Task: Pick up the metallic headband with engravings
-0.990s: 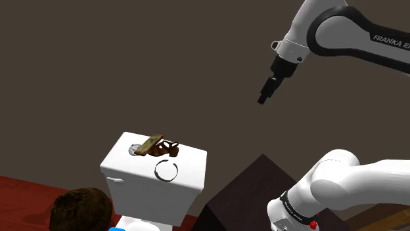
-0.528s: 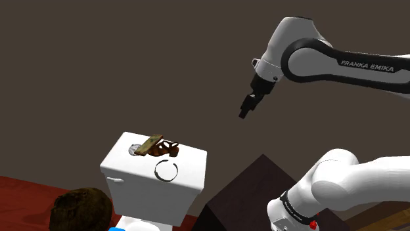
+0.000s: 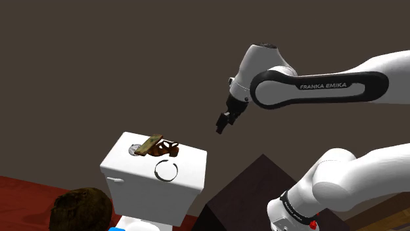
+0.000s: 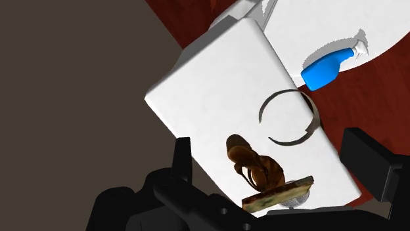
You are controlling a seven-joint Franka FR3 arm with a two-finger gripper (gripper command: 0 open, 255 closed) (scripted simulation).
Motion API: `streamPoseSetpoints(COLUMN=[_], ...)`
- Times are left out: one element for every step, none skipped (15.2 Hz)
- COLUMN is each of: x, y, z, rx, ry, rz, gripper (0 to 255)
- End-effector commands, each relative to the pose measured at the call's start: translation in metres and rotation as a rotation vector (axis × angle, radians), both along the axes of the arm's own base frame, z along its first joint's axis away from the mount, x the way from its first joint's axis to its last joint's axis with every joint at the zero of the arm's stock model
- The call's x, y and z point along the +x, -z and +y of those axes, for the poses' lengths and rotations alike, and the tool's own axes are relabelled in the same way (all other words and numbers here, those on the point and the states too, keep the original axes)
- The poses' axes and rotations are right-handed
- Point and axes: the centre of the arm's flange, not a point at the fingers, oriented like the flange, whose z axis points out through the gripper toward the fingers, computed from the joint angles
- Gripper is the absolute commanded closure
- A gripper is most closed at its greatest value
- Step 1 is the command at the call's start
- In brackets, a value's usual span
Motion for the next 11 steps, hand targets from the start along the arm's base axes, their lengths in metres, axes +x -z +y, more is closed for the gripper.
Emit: streamPoseSetpoints(x=[0.007,0.011,0.014,0.018,0.022,0.026,0.030,0.033,0.037,0.041,0.045], y=[0.017,0.028,0.038,0.048,0.058,0.069,0.079,0.089,0.099,0.110,0.120], z=[0.016,0.023,0.030,0.037,0.045,0.052,0.059,0.066,0.073,0.081,0.088], rx=[0.002,0.002,0.003,0.003,0.003,0.004,0.004,0.004,0.005,0.005,0.005], ry=[0.004,0.005,0.007,0.008,0.010,0.011,0.012,0.014,0.015,0.017,0.018], rz=[-0.005,-0.006,-0.006,-0.007,-0.008,-0.009,-0.010,-0.011,-0.012,-0.013,-0.014], gripper=[0,0,0,0,0,0,0,0,0,0,0])
